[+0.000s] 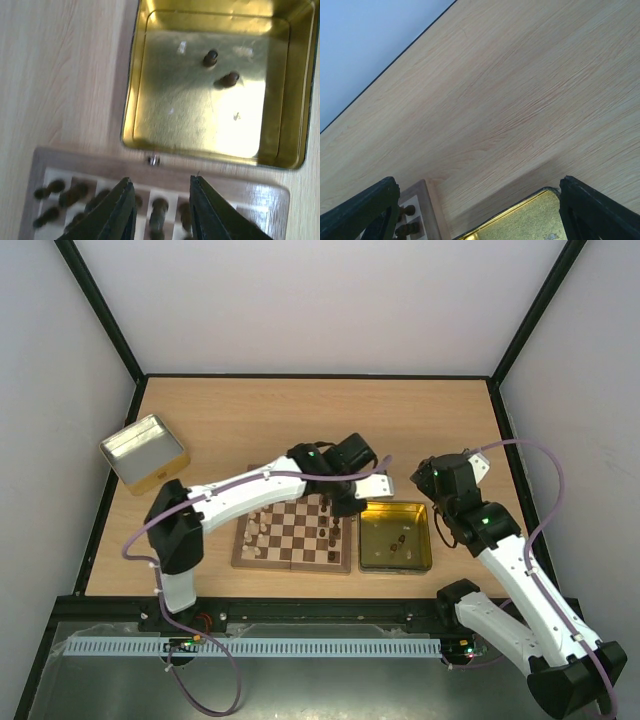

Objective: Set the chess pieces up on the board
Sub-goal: Pick up the chess piece from the storage box.

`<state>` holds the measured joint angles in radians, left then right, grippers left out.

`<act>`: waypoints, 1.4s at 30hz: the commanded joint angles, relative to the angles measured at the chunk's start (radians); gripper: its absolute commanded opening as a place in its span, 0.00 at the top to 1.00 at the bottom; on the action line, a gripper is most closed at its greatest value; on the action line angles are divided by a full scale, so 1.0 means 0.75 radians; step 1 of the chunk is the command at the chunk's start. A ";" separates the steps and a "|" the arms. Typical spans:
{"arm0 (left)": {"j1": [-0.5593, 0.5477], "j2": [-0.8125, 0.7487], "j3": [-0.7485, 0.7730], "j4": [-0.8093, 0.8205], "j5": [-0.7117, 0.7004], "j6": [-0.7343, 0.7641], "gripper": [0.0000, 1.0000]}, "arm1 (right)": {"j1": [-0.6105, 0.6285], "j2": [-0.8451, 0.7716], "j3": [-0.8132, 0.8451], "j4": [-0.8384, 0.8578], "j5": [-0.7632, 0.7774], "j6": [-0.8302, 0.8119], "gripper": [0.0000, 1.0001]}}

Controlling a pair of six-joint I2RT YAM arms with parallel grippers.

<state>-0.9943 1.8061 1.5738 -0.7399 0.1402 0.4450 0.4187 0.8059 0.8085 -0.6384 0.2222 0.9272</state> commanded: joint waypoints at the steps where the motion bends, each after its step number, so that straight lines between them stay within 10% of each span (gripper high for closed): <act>1: -0.062 0.190 0.139 -0.084 0.046 0.009 0.68 | -0.005 -0.029 0.004 -0.011 0.107 0.012 0.16; 42: -0.225 0.658 0.455 -0.027 0.109 -0.074 0.71 | -0.006 -0.234 0.167 -0.201 0.295 0.062 0.15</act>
<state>-1.1572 2.2848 1.8862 -0.7506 0.2241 0.3943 0.4183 0.6357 0.9154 -0.7593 0.4221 0.9554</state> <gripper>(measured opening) 0.291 0.846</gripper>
